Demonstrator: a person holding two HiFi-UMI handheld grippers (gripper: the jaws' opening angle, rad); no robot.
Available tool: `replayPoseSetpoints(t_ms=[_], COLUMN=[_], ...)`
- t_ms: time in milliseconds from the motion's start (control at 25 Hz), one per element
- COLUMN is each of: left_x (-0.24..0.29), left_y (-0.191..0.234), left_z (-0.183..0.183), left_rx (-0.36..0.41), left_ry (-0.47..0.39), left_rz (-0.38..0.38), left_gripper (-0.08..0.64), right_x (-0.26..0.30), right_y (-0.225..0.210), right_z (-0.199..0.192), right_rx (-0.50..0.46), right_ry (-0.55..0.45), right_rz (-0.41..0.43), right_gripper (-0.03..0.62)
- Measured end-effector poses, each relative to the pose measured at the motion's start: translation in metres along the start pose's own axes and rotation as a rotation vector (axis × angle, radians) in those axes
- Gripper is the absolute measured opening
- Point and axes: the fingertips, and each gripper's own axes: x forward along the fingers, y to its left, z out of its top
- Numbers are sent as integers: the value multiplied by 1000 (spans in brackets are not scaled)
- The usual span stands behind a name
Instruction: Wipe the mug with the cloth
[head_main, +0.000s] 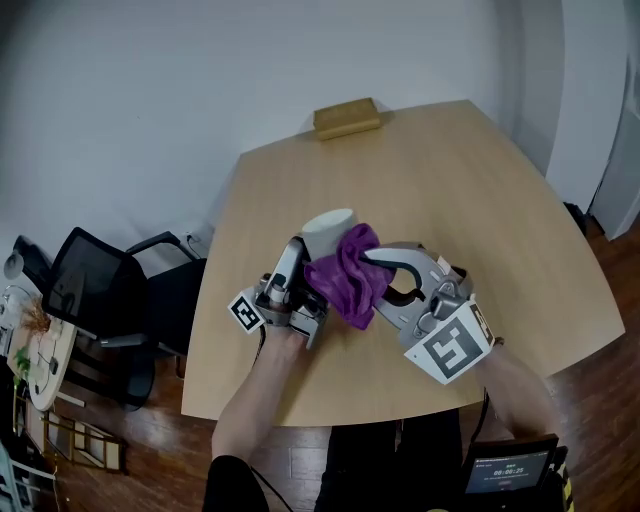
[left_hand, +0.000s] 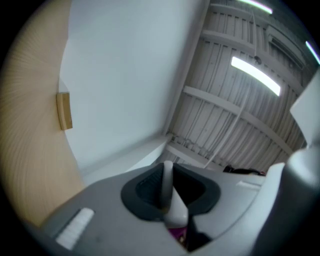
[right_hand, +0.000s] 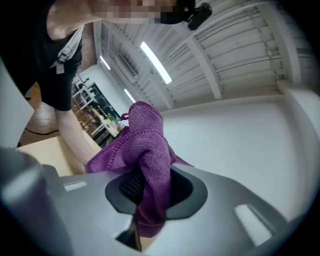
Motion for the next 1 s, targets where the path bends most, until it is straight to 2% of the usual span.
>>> replayPoseSetpoints(t_ms=[160, 240, 320, 440, 480, 520, 640, 720, 800, 880, 1000], left_x=[-12, -11, -7, 1, 4, 8, 14, 15, 13, 8, -2], left_y=[-18, -31, -41, -46, -45, -43, -37, -34, -32, -30, -26], left_z=[32, 36, 31, 13, 5, -4, -28, -29, -19, -5, 16], left_rx=[-16, 4, 36, 60, 59, 53, 26, 1, -18, -25, -31], left_ry=[-103, -97, -61, 8, 31, 57, 112, 84, 23, -33, -92], left_rz=[-126, -191, -233, -241, -233, -224, -201, -189, -177, -166, -166], left_gripper=[72, 72, 74, 74, 74, 74, 74, 74, 74, 74, 75], right_x=[8, 4, -6, -31, -38, -42, -42, -37, -30, -22, -10], right_y=[50, 54, 31, -30, -46, -58, -66, -55, -36, -9, 36], right_z=[-12, -8, 10, 31, 34, 34, 31, 31, 32, 30, 20], right_rx=[-74, -46, 85, 424, 480, 492, 443, 404, 306, 171, -19], right_ry=[59, 33, -76, -283, -330, -360, -362, -322, -269, -206, -116], right_rz=[228, 276, 244, 55, -3, -48, -95, -77, -45, 22, 192], right_gripper=[72, 72, 72, 72, 72, 72, 72, 72, 71, 71, 71])
